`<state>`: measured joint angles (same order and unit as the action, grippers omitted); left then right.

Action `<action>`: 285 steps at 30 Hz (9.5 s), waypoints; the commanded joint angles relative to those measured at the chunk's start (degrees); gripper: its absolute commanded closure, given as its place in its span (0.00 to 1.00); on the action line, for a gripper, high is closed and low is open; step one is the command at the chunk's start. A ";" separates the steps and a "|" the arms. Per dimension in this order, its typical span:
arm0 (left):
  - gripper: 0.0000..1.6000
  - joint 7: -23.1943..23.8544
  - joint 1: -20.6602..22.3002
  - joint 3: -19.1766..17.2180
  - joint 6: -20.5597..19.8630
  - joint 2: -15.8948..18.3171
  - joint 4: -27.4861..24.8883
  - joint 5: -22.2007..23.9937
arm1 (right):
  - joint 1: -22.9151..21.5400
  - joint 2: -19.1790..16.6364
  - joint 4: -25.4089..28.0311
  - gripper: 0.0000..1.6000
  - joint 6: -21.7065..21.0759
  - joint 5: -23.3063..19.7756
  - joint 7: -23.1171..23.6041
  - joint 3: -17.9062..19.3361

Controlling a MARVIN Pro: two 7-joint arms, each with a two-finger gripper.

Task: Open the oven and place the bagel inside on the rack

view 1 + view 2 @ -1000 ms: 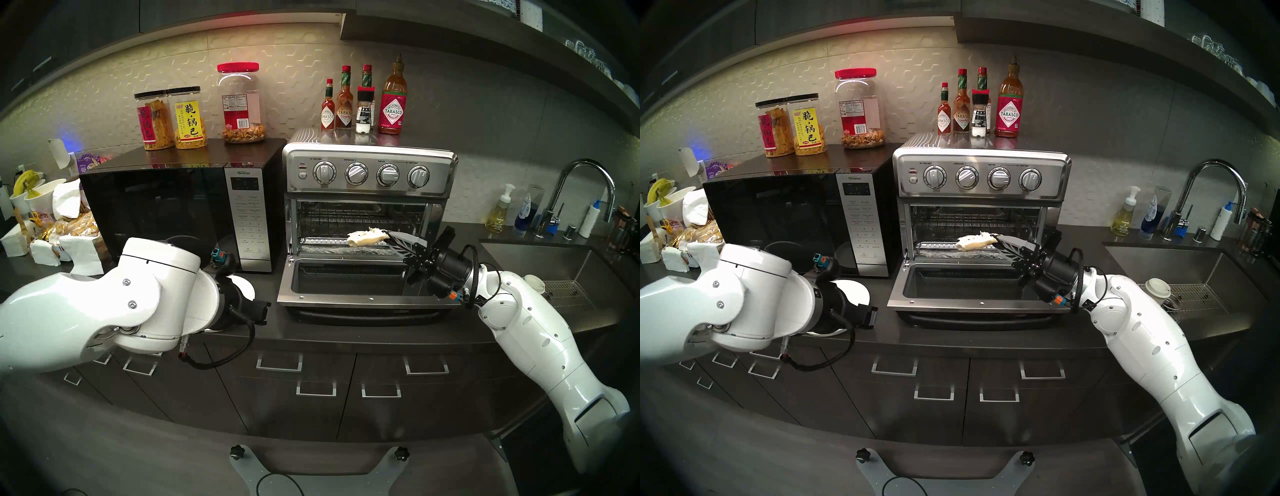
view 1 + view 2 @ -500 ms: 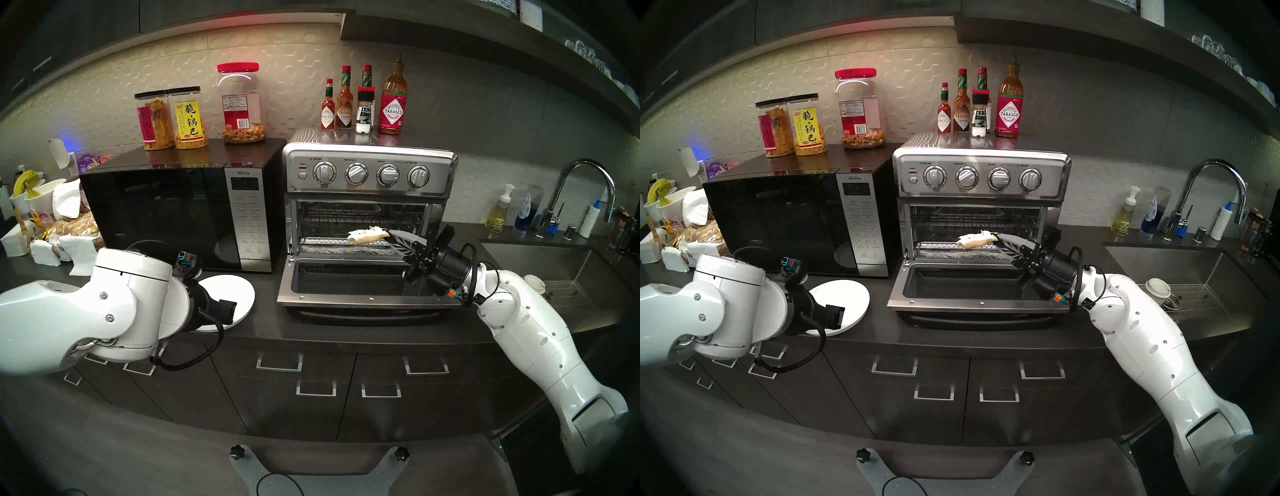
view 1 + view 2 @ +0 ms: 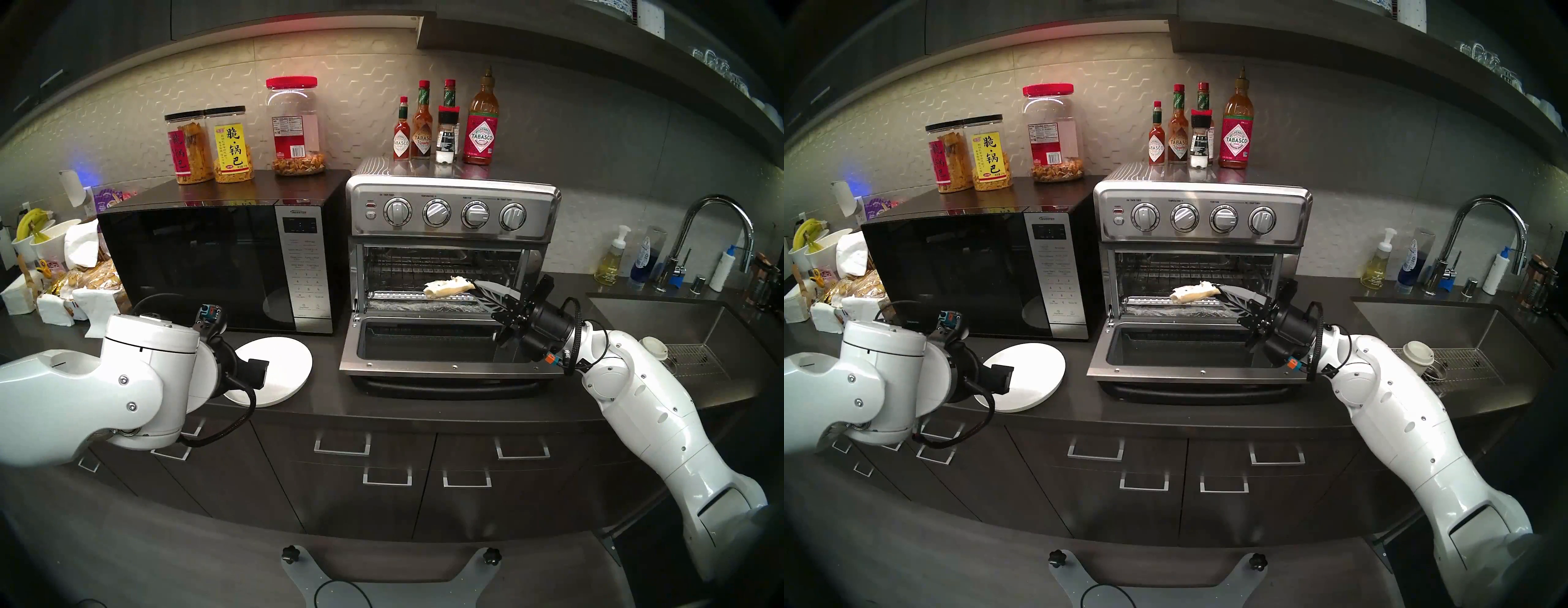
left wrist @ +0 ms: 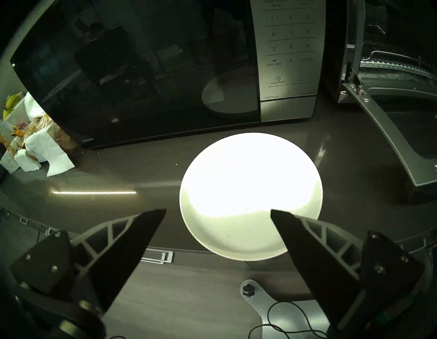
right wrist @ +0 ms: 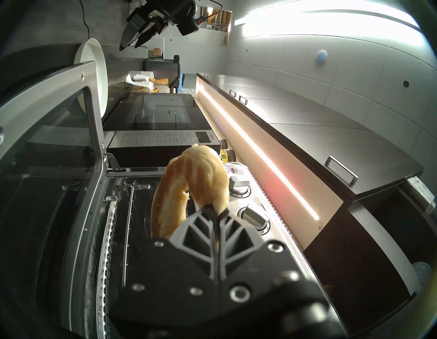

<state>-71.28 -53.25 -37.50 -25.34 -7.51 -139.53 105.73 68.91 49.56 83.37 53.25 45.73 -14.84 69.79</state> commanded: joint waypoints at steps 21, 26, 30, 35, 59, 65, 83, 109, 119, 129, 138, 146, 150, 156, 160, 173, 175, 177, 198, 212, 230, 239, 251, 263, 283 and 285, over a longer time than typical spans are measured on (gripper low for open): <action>0.00 4.34 -4.78 -2.27 3.03 1.49 -0.47 -8.31 | -5.40 3.57 -4.26 1.00 -2.36 1.92 1.33 -0.53; 0.00 4.63 -5.38 -2.61 3.31 1.54 -0.47 -8.88 | -6.16 4.28 -5.69 1.00 -2.48 2.48 1.46 -0.79; 0.00 4.95 -6.10 -3.03 3.63 1.59 -0.47 -9.53 | -6.77 5.03 -6.38 1.00 -2.48 3.00 1.41 -0.86; 0.00 5.15 -6.61 -3.36 3.83 1.62 -0.47 -9.93 | -7.76 5.96 -7.22 1.00 -2.99 3.65 1.59 -1.00; 0.00 5.76 -10.15 -6.09 4.68 1.72 -0.47 -11.73 | -12.30 10.01 -13.65 1.00 -4.68 7.56 4.64 -2.55; 0.00 5.85 -10.93 -6.77 4.77 1.73 -0.47 -11.97 | -13.41 10.67 -15.58 1.00 -4.65 8.28 5.84 -3.06; 0.00 6.16 -13.07 -8.71 4.92 1.75 -0.47 -12.49 | -16.26 12.49 -18.22 1.00 -5.32 8.31 8.09 -4.17; 0.00 6.65 -16.28 -11.81 4.95 1.78 -0.47 -12.99 | -19.17 13.37 -18.84 0.00 -6.94 6.83 14.11 -4.34; 0.00 6.82 -17.47 -12.98 4.94 1.78 -0.47 -13.13 | -19.12 10.98 -17.43 0.00 -4.36 5.27 16.57 -3.28; 0.00 6.99 -18.64 -14.13 4.92 1.78 -0.47 -13.27 | -20.32 9.27 -17.94 0.00 -0.96 3.02 20.81 -2.59; 0.00 7.14 -19.69 -15.16 4.91 1.78 -0.47 -13.37 | -20.23 7.75 -16.75 0.54 1.75 -0.39 23.91 -1.67; 0.00 7.24 -20.46 -15.89 4.92 1.78 -0.47 -13.46 | -15.81 4.69 -10.89 0.51 1.75 -5.75 24.46 -0.87; 0.00 7.30 -20.85 -16.28 4.91 1.78 -0.47 -13.51 | -13.13 3.72 -7.95 0.60 1.75 -8.77 24.46 -0.64; 0.00 7.42 -21.61 -17.05 4.88 1.78 -0.47 -13.61 | -10.18 3.87 -6.48 1.00 1.75 -13.37 24.97 -1.08; 0.00 7.55 -22.44 -17.91 4.83 1.78 -0.47 -13.68 | -10.39 5.31 -7.37 1.00 0.89 -15.49 26.03 -2.07; 0.00 7.82 -24.23 -19.70 4.77 1.78 -0.47 -13.81 | -13.68 7.70 -9.68 1.00 -2.20 -16.42 29.94 -4.37; 0.00 7.86 -24.49 -19.96 4.77 1.78 -0.47 -13.83 | -14.02 7.90 -9.84 1.00 -2.42 -16.32 30.49 -4.66; 0.00 7.91 -24.78 -20.26 4.76 1.78 -0.47 -13.86 | -14.20 8.02 -9.94 1.00 -2.58 -16.43 30.93 -4.82; 0.00 8.41 -27.95 -23.52 4.50 1.78 -0.47 -14.03 | -16.17 9.36 -11.41 1.00 -2.02 -14.34 35.33 -6.03; 0.00 8.74 -29.96 -25.61 4.31 1.78 -0.47 -14.08 | -17.93 11.20 -13.47 1.00 -0.75 -10.43 35.33 -5.75; 0.00 9.13 -32.39 -28.08 4.16 1.78 -0.47 -14.19 | -21.51 15.15 -17.50 1.00 -2.46 -5.34 34.26 -4.98; 0.00 9.31 -33.46 -29.16 4.11 1.78 -0.47 -14.24 | -24.07 16.90 -21.30 1.00 -3.66 -2.65 33.81 -4.78; 0.00 9.53 -34.76 -30.48 4.06 1.78 -0.47 -14.32 | -26.02 18.17 -23.38 1.00 -3.25 -0.36 32.56 -4.22; 0.00 9.80 -36.32 -32.07 3.99 1.78 -0.47 -14.40 | -20.27 13.97 -18.23 1.00 0.39 -4.65 31.32 -0.33; 0.00 10.14 -38.34 -34.07 3.94 1.78 -0.47 -14.51 | -10.68 10.45 -7.12 1.00 -0.65 -16.57 31.41 6.31; 0.00 10.17 -38.57 -34.29 3.94 1.78 -0.47 -14.53 | -8.96 10.18 -4.62 1.00 -1.56 -18.65 31.67 6.70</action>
<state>-61.20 -91.84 -70.34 -21.44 -5.68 -139.56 91.50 57.27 60.58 72.68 52.80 31.88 16.90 75.00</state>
